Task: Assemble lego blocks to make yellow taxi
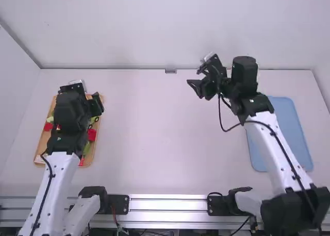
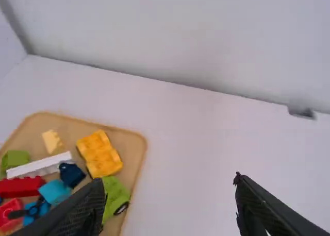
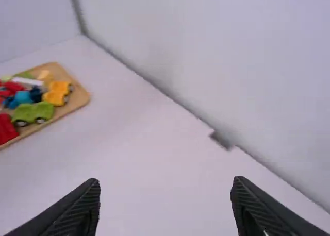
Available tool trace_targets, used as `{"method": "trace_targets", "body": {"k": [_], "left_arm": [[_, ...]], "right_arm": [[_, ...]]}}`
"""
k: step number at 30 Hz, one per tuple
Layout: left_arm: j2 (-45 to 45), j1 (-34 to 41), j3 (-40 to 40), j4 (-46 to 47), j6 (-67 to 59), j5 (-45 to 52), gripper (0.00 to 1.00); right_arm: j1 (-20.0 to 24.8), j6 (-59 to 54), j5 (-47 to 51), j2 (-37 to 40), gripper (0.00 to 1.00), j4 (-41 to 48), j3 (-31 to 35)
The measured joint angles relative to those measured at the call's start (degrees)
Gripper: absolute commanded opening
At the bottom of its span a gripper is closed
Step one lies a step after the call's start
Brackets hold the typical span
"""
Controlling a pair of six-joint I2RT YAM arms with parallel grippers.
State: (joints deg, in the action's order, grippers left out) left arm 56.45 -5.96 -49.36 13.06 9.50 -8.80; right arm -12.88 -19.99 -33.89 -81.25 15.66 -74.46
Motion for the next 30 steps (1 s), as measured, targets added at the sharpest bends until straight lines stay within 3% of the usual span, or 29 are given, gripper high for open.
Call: {"method": "trace_targets", "body": {"k": [6,18,30], "left_arm": [[7.9,-3.0,-7.1,3.0,3.5,-2.1,0.83],[20.7,-22.0,-19.3,12.2,9.4,10.6,0.96],[30.4,-24.7,-39.7,28.4,7.0,13.5,0.99]], "right_arm": [[-5.5,-6.2,-3.4,-11.4,0.83,4.3,-10.3],[-13.8,-21.0,-11.1,-29.2,0.95,10.4,-26.6],[-17.9,-17.6,-9.8,-33.7,0.98,13.4,-31.6]]}}
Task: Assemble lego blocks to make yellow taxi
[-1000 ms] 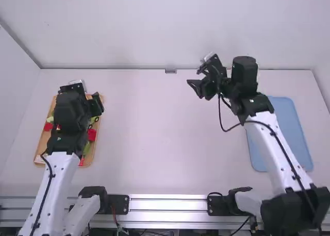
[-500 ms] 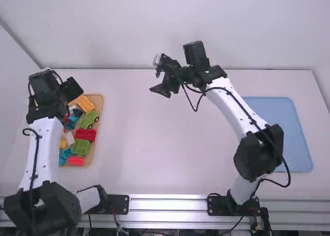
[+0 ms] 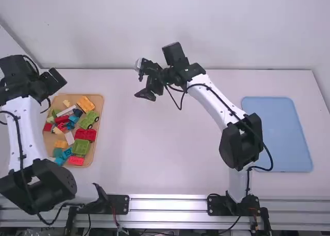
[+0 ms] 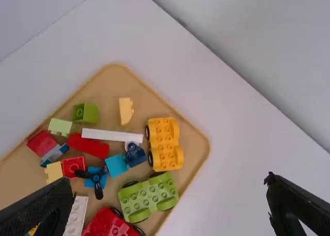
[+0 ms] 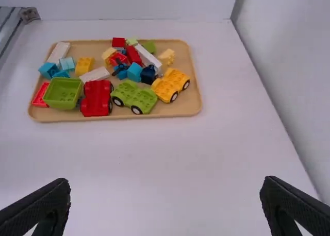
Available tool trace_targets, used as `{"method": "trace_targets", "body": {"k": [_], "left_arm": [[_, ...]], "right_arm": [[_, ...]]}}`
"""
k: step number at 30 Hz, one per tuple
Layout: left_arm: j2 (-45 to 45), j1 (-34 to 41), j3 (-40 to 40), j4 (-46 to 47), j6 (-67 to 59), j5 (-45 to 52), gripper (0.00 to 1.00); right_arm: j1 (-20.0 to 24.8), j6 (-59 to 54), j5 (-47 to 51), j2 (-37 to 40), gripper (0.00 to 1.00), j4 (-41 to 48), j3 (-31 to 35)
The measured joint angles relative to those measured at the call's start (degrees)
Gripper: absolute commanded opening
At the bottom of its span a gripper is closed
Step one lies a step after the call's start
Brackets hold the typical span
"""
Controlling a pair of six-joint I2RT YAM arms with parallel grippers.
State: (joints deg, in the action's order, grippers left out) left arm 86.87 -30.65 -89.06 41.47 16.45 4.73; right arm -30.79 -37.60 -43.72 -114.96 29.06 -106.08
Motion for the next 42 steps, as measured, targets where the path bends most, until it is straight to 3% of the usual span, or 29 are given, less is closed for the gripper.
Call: {"method": "trace_targets", "body": {"k": [8,15,19,26,30,36,42], "left_arm": [[7.4,-0.1,-4.4,4.3,-0.4,0.2,0.99],[9.0,-0.1,-4.4,3.9,-0.5,0.2,0.99],[9.0,-0.1,-4.5,3.6,-0.4,0.2,0.99],[9.0,-0.1,-4.4,4.6,-0.4,0.2,0.99],[9.0,0.7,-4.4,7.0,1.5,-1.4,0.99],[9.0,0.9,-4.4,9.4,10.0,-7.7,0.99],[6.9,-4.7,-4.4,17.0,17.9,-11.1,0.99]], "right_arm": [[0.1,1.4,0.8,0.0,0.98,3.2,0.0],[-4.0,3.5,11.7,0.7,0.98,-3.4,0.5],[-6.2,2.4,10.9,5.1,0.98,-3.7,4.4],[-0.1,6.8,7.1,14.3,0.98,-19.0,16.1],[-0.9,9.0,8.2,14.7,0.98,-22.4,20.7],[-3.7,10.1,11.5,14.7,0.98,-22.8,21.8],[-3.1,10.2,14.3,14.7,0.99,-22.9,21.8]]}}
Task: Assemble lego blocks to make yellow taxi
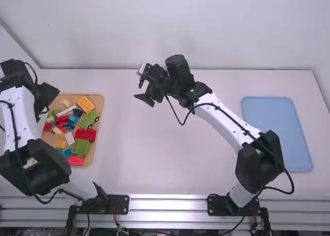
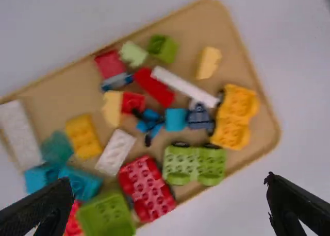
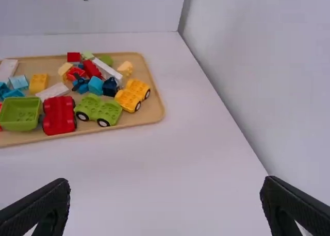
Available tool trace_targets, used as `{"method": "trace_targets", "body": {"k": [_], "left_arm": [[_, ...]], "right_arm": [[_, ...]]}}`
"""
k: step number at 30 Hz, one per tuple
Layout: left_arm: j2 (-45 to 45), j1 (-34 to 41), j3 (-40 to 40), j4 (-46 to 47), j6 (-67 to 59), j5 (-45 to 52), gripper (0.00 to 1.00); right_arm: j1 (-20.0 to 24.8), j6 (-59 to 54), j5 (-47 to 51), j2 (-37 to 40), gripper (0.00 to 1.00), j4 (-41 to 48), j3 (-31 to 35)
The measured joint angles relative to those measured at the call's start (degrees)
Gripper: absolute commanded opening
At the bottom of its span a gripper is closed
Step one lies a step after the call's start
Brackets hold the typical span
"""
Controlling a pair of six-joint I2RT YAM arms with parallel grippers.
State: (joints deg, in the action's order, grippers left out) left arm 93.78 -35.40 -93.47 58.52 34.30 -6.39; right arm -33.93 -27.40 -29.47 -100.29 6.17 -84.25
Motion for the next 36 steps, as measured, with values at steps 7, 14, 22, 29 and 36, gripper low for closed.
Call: {"method": "trace_targets", "body": {"k": [7,14,22,29,36], "left_arm": [[-11.8,-0.7,6.5,-6.8,1.1,-4.4,0.99],[-16.4,-0.5,13.3,-11.7,-0.9,-2.2,0.99],[-4.1,5.9,9.2,-12.7,-0.9,1.0,0.99],[11.5,14.4,-5.4,-7.7,-1.1,1.6,0.99],[27.6,15.6,-18.6,-1.4,-1.3,2.2,0.98]], "right_arm": [[0.2,0.0,0.5,0.0,0.99,-1.1,0.0],[0.2,0.2,0.5,0.0,0.98,-1.7,0.0],[-0.8,0.2,1.2,0.0,0.99,-2.7,0.0],[-1.1,0.2,1.3,0.0,0.99,-2.2,0.0],[-0.2,0.3,1.4,0.0,0.99,-1.6,0.0]]}}
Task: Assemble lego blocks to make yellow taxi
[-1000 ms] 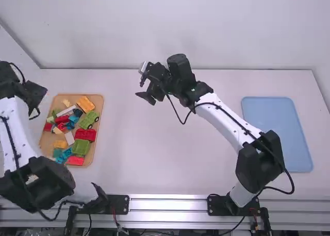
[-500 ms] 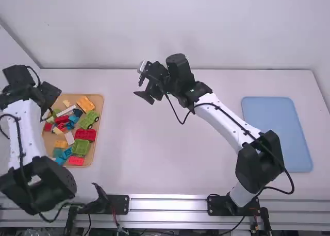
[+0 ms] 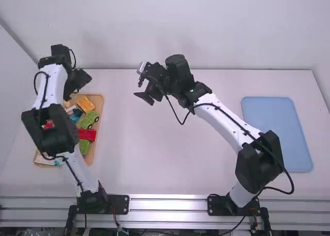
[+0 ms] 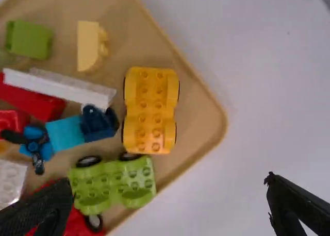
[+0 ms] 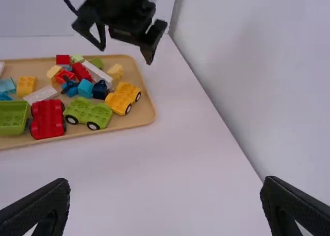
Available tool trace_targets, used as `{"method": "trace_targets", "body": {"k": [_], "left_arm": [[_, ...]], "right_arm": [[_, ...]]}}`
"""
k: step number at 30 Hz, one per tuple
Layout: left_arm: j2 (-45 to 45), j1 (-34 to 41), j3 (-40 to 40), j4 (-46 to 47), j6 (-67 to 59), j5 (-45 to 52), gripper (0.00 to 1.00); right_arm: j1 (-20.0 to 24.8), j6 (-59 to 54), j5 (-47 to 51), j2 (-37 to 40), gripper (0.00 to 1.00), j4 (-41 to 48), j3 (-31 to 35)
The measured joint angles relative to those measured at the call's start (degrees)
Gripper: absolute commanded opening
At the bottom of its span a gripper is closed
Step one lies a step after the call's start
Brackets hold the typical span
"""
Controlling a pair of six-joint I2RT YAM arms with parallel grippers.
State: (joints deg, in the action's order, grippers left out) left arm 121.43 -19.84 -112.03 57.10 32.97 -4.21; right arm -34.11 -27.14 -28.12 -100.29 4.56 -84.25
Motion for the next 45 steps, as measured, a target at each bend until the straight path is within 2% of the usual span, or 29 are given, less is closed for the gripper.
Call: {"method": "trace_targets", "body": {"k": [8,9,11,12,20,32,35,41,44,45], "left_arm": [[9.1,-0.6,-1.3,2.3,0.1,0.5,0.87],[9.7,-0.6,-1.2,2.3,0.3,0.4,0.83],[10.1,-0.6,-0.7,1.6,0.5,-0.2,0.68],[10.1,-0.7,-0.5,1.4,0.5,-0.3,0.66],[10.1,-0.6,2.8,-2.6,0.7,-0.5,0.64],[10.1,-2.1,5.9,-6.3,0.2,-0.5,0.79],[10.1,-2.1,7.1,-7.8,-0.2,-0.5,0.79],[10.1,-2.1,9.8,-9.7,-1.7,-0.5,0.70],[10.1,-2.1,10.0,-10.3,-3.6,0.1,0.59],[10.1,-2.1,10.0,-10.4,-4.0,0.2,0.59]], "right_arm": [[0.0,0.1,0.0,0.0,0.99,0.0,0.0],[0.0,0.0,0.0,0.0,0.99,0.0,0.0],[0.0,-0.1,0.0,0.0,0.99,0.0,0.0],[0.0,0.0,0.0,0.0,0.99,0.0,0.0],[0.0,0.1,0.0,0.0,0.99,0.1,0.0],[-0.2,0.0,0.0,0.0,0.99,0.1,0.0],[-0.2,0.1,0.0,0.0,0.99,0.1,0.0],[-0.2,0.1,0.0,0.0,0.99,0.1,0.0],[-0.2,0.0,0.0,0.0,0.99,0.2,0.0],[-0.2,0.1,0.0,0.0,0.99,0.2,0.0]]}}
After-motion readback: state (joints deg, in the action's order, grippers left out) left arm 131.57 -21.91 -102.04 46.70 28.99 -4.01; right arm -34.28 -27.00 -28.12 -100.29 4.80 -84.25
